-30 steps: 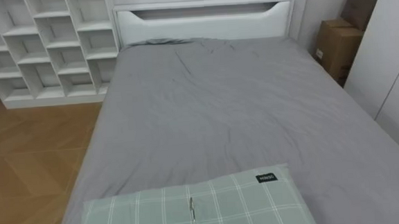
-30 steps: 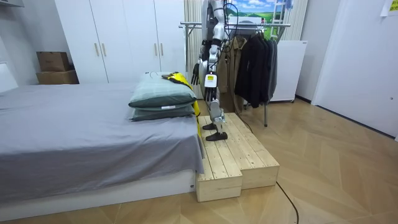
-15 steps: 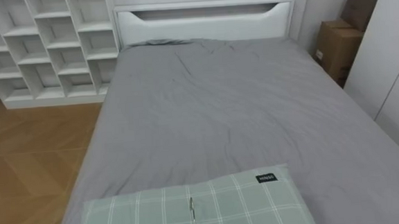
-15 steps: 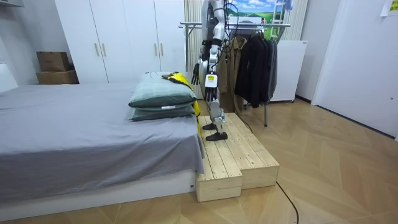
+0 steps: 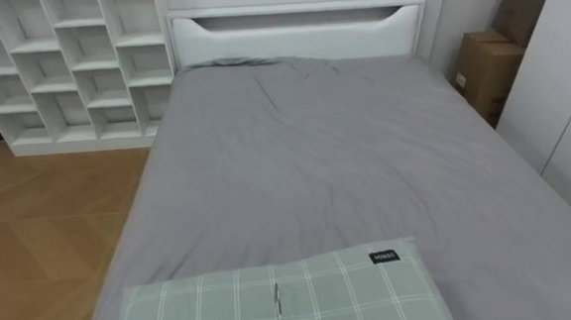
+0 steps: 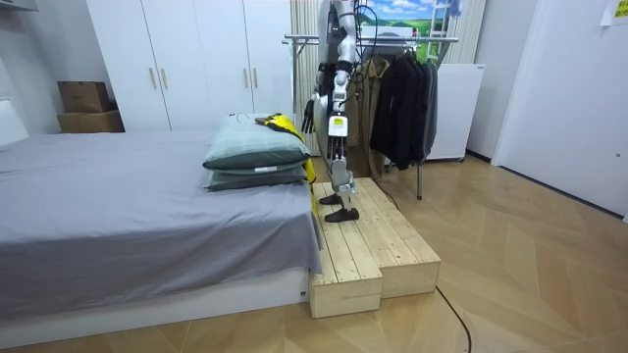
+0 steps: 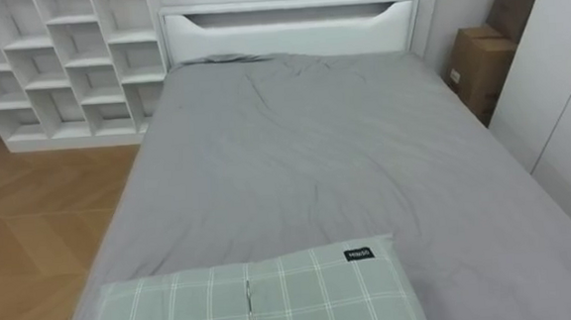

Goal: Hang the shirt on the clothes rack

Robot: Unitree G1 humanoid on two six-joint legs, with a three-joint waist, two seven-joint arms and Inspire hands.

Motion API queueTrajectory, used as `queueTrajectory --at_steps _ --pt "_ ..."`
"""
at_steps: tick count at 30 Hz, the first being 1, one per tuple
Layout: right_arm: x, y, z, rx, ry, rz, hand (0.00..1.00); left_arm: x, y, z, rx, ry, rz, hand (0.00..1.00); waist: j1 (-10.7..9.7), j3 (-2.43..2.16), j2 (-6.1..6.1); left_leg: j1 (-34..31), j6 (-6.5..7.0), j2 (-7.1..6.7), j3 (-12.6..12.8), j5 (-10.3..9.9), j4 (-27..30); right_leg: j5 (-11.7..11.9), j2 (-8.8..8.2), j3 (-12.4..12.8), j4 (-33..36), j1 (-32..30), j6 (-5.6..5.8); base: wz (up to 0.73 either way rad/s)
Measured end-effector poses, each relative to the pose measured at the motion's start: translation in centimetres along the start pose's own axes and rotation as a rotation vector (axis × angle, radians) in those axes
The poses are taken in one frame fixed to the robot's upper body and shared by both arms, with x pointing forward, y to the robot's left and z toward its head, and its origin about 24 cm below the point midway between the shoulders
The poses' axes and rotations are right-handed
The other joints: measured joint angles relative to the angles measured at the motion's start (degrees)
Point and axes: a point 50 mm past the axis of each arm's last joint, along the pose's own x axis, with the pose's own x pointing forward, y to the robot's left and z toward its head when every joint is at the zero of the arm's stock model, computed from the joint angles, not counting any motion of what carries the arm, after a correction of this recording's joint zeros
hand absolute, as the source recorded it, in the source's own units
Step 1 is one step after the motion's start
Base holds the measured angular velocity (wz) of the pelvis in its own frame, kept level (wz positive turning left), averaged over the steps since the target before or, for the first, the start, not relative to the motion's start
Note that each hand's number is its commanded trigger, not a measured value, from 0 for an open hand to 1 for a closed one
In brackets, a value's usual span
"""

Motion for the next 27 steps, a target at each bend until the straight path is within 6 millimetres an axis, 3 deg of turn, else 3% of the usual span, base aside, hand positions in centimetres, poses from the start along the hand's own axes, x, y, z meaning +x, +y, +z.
queueTrajectory --at_steps 10,17,21,27 --pt "0.0 -0.3 -0.3 0.016 0.008 -0.030 0.00 0.0 3.1 0.3 -0.270 -0.018 0.282 0.00 0.4 -0.24 0.75 0.6 0.05 0.02 -0.4 0.0 -0.6 0.0 -0.04 -0.9 1.0 0.0 0.01 0.02" --pt "0.0 -0.4 -0.1 0.003 -0.013 -0.041 0.00 -0.5 4.6 2.5 -0.319 -0.133 0.484 0.00 -0.2 -0.25 0.78 0.7 0.20 -0.15 -0.6 0.1 -1.1 0.0 0.20 -1.0 0.9 0.0 0.04 0.00" --pt "0.0 -0.5 0.2 -0.002 -0.024 -0.052 0.00 -1.4 5.8 4.8 -0.354 -0.261 0.595 0.00 -0.6 -0.30 0.89 0.3 0.26 -0.30 -0.9 0.1 -1.0 -0.1 0.08 -1.2 0.8 -0.2 0.12 0.03" --pt "-0.1 -1.0 0.7 -0.042 -0.052 -0.061 0.00 -2.6 5.8 7.4 -0.206 -0.447 0.685 0.00 -2.0 -0.60 1.75 0.7 0.32 -0.32 -0.9 0.2 -1.1 0.0 -0.01 -1.2 1.0 -0.1 0.20 0.00"
